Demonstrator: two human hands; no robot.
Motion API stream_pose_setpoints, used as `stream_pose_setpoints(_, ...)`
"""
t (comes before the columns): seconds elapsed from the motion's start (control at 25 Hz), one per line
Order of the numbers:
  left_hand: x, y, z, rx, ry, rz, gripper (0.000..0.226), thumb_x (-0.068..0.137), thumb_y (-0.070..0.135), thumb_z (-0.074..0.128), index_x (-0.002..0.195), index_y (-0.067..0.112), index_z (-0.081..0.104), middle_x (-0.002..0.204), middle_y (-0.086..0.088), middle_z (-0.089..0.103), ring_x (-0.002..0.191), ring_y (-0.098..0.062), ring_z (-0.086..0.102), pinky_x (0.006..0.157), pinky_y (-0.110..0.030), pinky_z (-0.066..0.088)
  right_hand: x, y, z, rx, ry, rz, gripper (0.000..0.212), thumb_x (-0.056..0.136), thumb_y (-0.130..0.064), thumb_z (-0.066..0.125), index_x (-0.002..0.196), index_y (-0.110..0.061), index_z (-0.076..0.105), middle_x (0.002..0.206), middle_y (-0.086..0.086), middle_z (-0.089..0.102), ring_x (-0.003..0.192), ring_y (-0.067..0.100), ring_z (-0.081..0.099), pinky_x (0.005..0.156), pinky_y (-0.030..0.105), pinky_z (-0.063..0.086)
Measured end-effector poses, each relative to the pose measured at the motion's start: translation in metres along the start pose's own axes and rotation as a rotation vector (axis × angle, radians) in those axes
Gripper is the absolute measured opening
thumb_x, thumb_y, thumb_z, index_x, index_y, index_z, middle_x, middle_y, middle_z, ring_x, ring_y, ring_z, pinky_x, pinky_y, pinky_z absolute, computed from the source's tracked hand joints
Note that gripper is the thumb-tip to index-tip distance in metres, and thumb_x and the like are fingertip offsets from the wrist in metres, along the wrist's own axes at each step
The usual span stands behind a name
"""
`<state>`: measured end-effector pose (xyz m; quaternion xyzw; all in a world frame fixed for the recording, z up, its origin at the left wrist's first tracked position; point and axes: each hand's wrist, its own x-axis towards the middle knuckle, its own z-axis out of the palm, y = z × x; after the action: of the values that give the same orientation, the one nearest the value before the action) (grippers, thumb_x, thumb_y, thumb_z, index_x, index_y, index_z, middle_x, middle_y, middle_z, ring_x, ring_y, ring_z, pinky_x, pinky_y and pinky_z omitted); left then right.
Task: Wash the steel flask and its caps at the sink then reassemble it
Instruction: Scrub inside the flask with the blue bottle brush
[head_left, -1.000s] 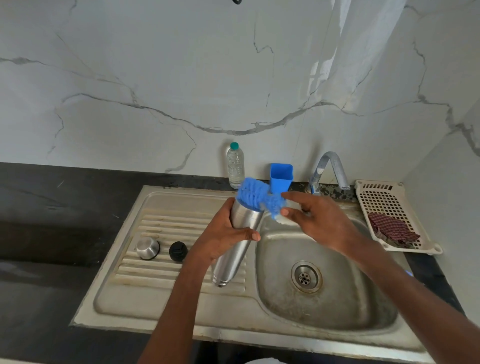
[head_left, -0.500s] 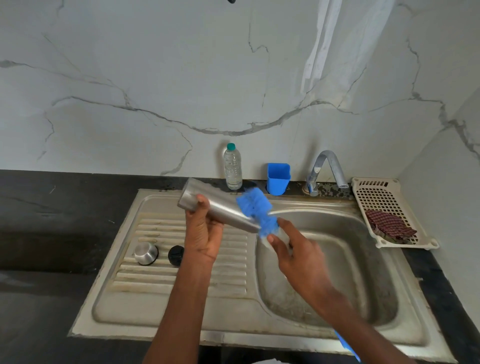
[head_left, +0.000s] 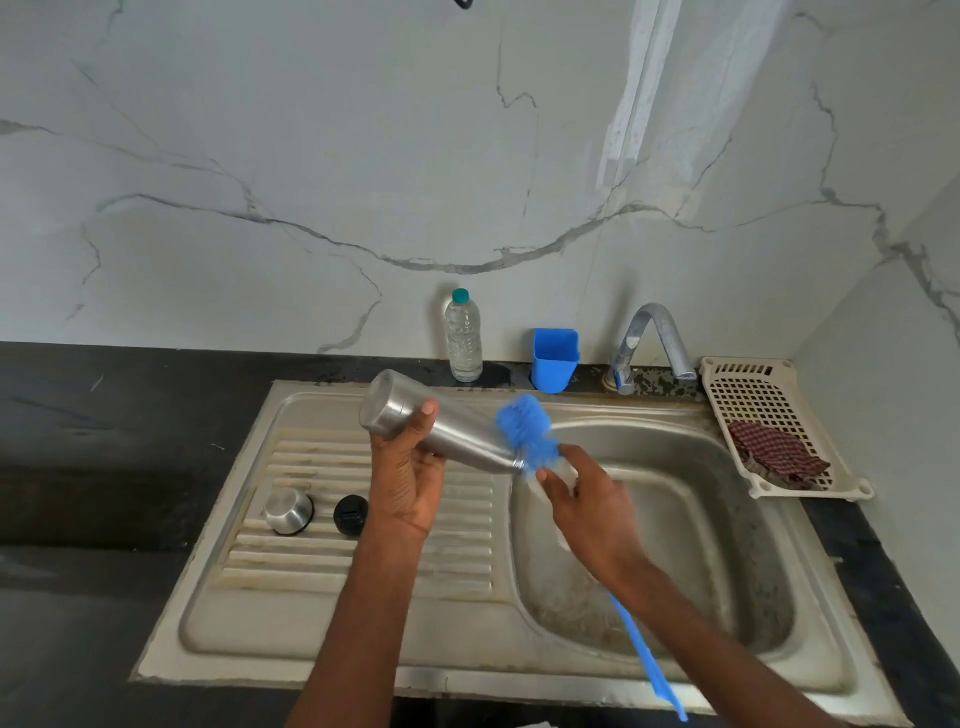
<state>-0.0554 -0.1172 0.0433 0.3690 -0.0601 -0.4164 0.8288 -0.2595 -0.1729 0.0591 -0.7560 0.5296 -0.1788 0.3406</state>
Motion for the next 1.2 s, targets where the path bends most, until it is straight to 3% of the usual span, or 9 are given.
stream_pose_setpoints(0.2, -0.004, -0.002, 0.004, -0.003, -0.085, -0.037, 0.07, 0.088, 0.033, 0.077, 0.151, 0.013, 0.052, 0.141, -0.014, 0.065, 0.132, -0.033, 0.062, 0.097, -0.044, 0.058, 0.003, -0.055, 0.016, 0.179, -0.05, -0.229, 0.033, 0.102, -0.045, 0.058, 0.134, -0.037, 0.056, 0.054, -0.007, 0.054, 0.05, 0.008, 0.055, 0.058, 0.026, 0.044)
stream_pose_setpoints(0.32, -0.005, -0.001, 0.008, 0.054, -0.037, -0.053, 0.084, 0.08, 0.055, 0.079, 0.148, 0.013, 0.055, 0.137, -0.016, 0.068, 0.126, -0.032, 0.067, 0.094, -0.044, 0.06, 0.012, -0.06, 0.008, 0.2, -0.1, -0.227, 0.03, 0.103, -0.046, 0.057, 0.132, -0.04, 0.057, 0.06, -0.005, 0.06, 0.051, 0.005, 0.057, 0.058, 0.022, 0.044)
stream_pose_setpoints(0.44, 0.003, 0.006, -0.006, 0.141, 0.22, -0.08, 0.089, 0.072, 0.068, 0.084, 0.14, 0.016, 0.058, 0.127, -0.02, 0.071, 0.112, -0.034, 0.072, 0.084, -0.046, 0.062, 0.014, -0.005, -0.012, 0.172, -0.314, -0.127, 0.027, 0.101, -0.048, 0.061, 0.127, -0.042, 0.062, 0.083, -0.01, 0.072, 0.051, 0.0, 0.061, 0.056, 0.02, 0.046)
stream_pose_setpoints(0.6, 0.012, 0.01, -0.019, 0.003, 0.25, -0.253, 0.088, 0.084, 0.086, 0.056, 0.126, 0.009, 0.066, 0.098, -0.016, 0.073, 0.087, -0.031, 0.073, 0.081, -0.045, 0.061, 0.003, 0.029, -0.017, 0.274, -0.357, -0.225, 0.053, 0.088, -0.07, 0.063, 0.137, -0.05, 0.059, 0.108, -0.013, 0.077, 0.095, 0.004, 0.072, 0.091, 0.028, 0.055)
stream_pose_setpoints(0.72, -0.002, 0.006, -0.002, -0.073, 0.091, -0.407, 0.082, 0.089, 0.083, 0.049, 0.11, 0.006, 0.069, 0.092, -0.015, 0.071, 0.081, -0.03, 0.074, 0.076, -0.044, 0.064, 0.002, 0.019, -0.015, 0.154, -0.316, -0.381, 0.052, 0.086, -0.077, 0.054, 0.135, -0.06, 0.046, 0.112, -0.023, 0.071, 0.098, -0.001, 0.068, 0.092, 0.017, 0.05)
stream_pose_setpoints(0.8, -0.008, 0.006, 0.002, -0.078, 0.017, -0.475, 0.075, 0.094, 0.076, 0.051, 0.102, 0.004, 0.071, 0.092, -0.016, 0.07, 0.08, -0.03, 0.074, 0.074, -0.043, 0.064, 0.002, 0.021, -0.018, 0.171, -0.311, -0.387, 0.049, 0.093, -0.068, 0.052, 0.14, -0.054, 0.048, 0.113, -0.027, 0.07, 0.101, -0.001, 0.068, 0.095, 0.023, 0.051)
stream_pose_setpoints(0.92, -0.008, 0.014, -0.002, -0.12, 0.027, -0.513, 0.063, 0.088, 0.066, 0.07, 0.116, 0.01, 0.064, 0.097, -0.011, 0.067, 0.085, -0.025, 0.07, 0.078, -0.039, 0.062, -0.003, 0.035, -0.025, 0.166, -0.375, -0.482, 0.045, 0.102, -0.048, 0.059, 0.144, -0.032, 0.059, 0.129, -0.016, 0.071, 0.117, 0.009, 0.068, 0.1, 0.041, 0.054)
stream_pose_setpoints(1.08, -0.01, 0.012, -0.003, -0.054, 0.037, -0.558, 0.062, 0.092, 0.06, 0.067, 0.12, 0.005, 0.065, 0.099, -0.013, 0.071, 0.084, -0.027, 0.073, 0.074, -0.039, 0.065, 0.013, 0.016, -0.028, 0.09, -0.257, -0.578, 0.04, 0.099, -0.036, 0.064, 0.139, -0.042, 0.06, 0.13, -0.025, 0.068, 0.114, 0.002, 0.069, 0.095, 0.025, 0.056)
stream_pose_setpoints(1.2, -0.007, 0.016, -0.008, -0.029, 0.044, -0.536, 0.068, 0.09, 0.059, 0.071, 0.129, 0.004, 0.062, 0.105, -0.017, 0.072, 0.091, -0.029, 0.075, 0.075, -0.043, 0.064, 0.02, 0.003, -0.027, -0.009, -0.206, -0.674, 0.037, 0.102, -0.046, 0.055, 0.138, -0.043, 0.058, 0.12, -0.023, 0.072, 0.107, 0.005, 0.069, 0.088, 0.023, 0.055)
